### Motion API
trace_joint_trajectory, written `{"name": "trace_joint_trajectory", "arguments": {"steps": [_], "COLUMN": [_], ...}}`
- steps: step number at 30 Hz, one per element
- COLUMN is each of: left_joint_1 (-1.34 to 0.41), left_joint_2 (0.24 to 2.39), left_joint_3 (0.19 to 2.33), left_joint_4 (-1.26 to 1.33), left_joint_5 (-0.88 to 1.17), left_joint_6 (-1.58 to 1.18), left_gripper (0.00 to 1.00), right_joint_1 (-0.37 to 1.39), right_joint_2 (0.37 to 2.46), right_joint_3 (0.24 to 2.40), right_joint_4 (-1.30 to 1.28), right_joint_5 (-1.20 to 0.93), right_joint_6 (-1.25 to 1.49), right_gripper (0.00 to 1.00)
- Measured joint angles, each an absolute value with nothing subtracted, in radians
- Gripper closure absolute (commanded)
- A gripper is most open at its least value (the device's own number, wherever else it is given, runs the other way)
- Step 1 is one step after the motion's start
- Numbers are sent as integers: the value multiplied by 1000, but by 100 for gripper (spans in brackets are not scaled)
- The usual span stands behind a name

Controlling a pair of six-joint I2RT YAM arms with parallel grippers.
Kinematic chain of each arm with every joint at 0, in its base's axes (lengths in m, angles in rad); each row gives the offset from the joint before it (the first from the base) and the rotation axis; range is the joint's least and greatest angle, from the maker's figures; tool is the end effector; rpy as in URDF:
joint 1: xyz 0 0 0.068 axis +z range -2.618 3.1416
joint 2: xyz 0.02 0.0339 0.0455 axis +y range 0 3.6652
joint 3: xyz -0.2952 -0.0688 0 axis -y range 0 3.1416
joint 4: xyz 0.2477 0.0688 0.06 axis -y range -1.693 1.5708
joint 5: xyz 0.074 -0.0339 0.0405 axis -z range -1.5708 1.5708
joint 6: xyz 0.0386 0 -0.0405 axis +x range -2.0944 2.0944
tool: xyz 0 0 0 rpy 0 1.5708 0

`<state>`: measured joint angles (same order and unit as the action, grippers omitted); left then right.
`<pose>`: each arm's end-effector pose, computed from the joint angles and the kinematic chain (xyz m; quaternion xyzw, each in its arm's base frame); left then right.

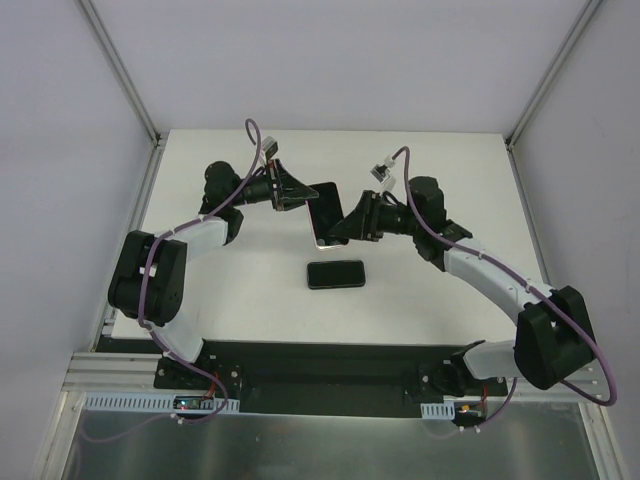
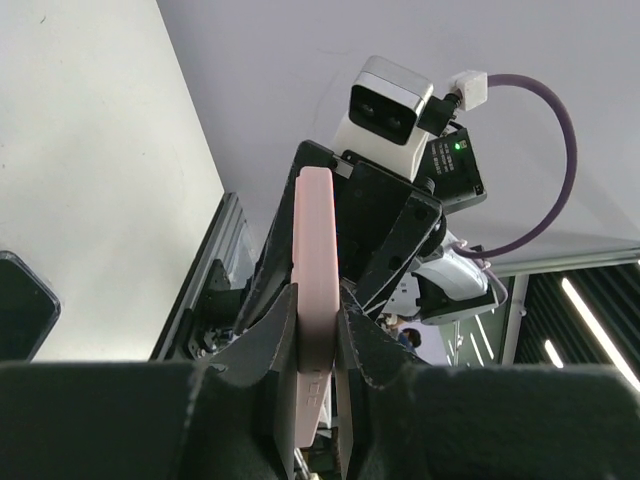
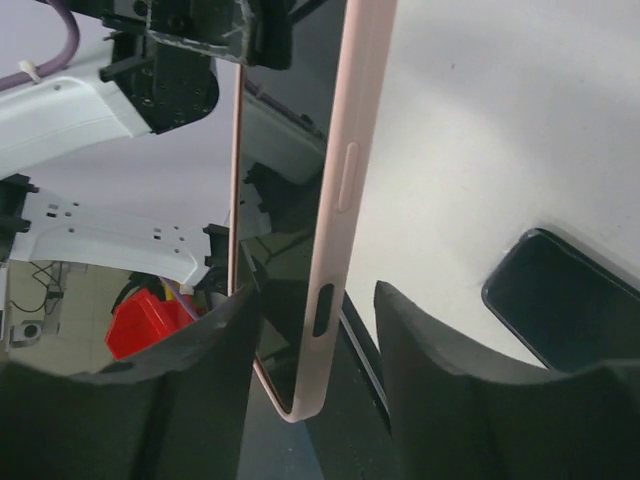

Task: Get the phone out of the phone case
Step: Remove the phone case from the phone.

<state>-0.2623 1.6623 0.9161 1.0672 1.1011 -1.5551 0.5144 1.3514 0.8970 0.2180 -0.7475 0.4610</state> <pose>0.3353 -0.1257 0.3122 0.0384 0.6535 -0.7333 0.1835 0.2518 0.1725 0.3229 -0.2454 0.7250 0.5233 0.3745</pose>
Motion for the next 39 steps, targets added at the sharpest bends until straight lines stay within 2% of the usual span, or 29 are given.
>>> {"name": "trace_joint_trajectory", "arguments": {"steps": [4,5,10,11,13,15,17,21,27,30,31,32,36,37,39], "left_joint_1": [-262,-261,-261,-261,-260,-261,-261,-261,-282,-313,-321,-326,-334,-334,-334], "left_joint_2": [1666,1667,1670,1672,1677,1687,1697,1698,1698,1703,1708,1713,1731,1732,1732], "left_joint_3": [928,929,944,946,948,948,943,885,825,815,812,810,810,810,810], "left_joint_4": [1076,1080,1100,1104,1118,1138,1178,1226,1249,1253,1255,1258,1258,1262,1285], "left_joint_5": [1100,1100,1109,1110,1114,1114,1114,1089,1080,1066,1065,1065,1065,1065,1065], "left_joint_6": [-1556,-1555,-1552,-1553,-1557,-1591,-1639,-1713,-1756,-1751,-1754,-1757,-1761,-1750,-1719], "left_gripper": [100,100,100,90,53,41,38,42,39,49,57,60,89,100,100], "right_joint_1": [508,506,499,499,499,499,501,501,493,493,493,493,492,491,489], "right_joint_2": [1351,1351,1348,1348,1348,1347,1347,1349,1384,1396,1399,1402,1402,1402,1402], "right_joint_3": [885,883,869,869,866,858,842,835,827,820,820,820,820,820,820], "right_joint_4": [300,311,358,363,371,378,372,370,430,466,476,484,506,513,513], "right_joint_5": [-794,-802,-826,-826,-824,-817,-800,-794,-789,-791,-791,-790,-790,-789,-791], "right_joint_6": [518,535,599,605,614,609,603,606,659,690,696,703,725,739,780], "right_gripper": [87,99,98,98,99,98,99,99,99,99,99,98,99,99,99]}}
